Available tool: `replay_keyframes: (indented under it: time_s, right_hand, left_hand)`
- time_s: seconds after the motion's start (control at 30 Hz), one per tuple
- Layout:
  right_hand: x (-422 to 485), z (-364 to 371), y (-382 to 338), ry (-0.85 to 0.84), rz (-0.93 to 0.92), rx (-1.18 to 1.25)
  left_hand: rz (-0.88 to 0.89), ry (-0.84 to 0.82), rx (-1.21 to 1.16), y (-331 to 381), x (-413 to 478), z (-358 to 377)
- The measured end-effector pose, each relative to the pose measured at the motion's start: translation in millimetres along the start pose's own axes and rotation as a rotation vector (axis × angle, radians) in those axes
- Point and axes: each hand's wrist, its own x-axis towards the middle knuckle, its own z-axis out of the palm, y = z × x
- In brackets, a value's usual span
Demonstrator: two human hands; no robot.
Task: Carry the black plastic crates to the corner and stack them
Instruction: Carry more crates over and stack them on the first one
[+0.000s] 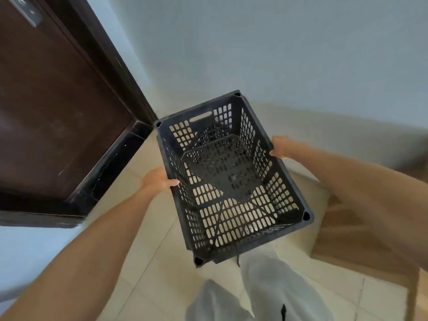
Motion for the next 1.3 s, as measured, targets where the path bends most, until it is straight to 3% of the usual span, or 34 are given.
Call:
replay_keyframes:
  time_s: [0.23,0.63,1.03,1.3]
  right_hand:
    - [117,-37,-10,-0.038,-0.071,-0.071]
    - [298,-27,-40,-0.040,-0.104,-0.061]
    - [367,-9,-24,-0.076,-0.041,-0.089]
    - [381,4,-5,-0.089,0.046,0.037]
  left_hand:
    - [-0.125,-0.066,-0.063,14,79,-1]
    - [-0.308,-0.134,-0.140,15,202,18]
    - [-0.321,-0.228,-0.238,42,260,49]
    - [-0.342,-0.184,-0.326,59,265,62]
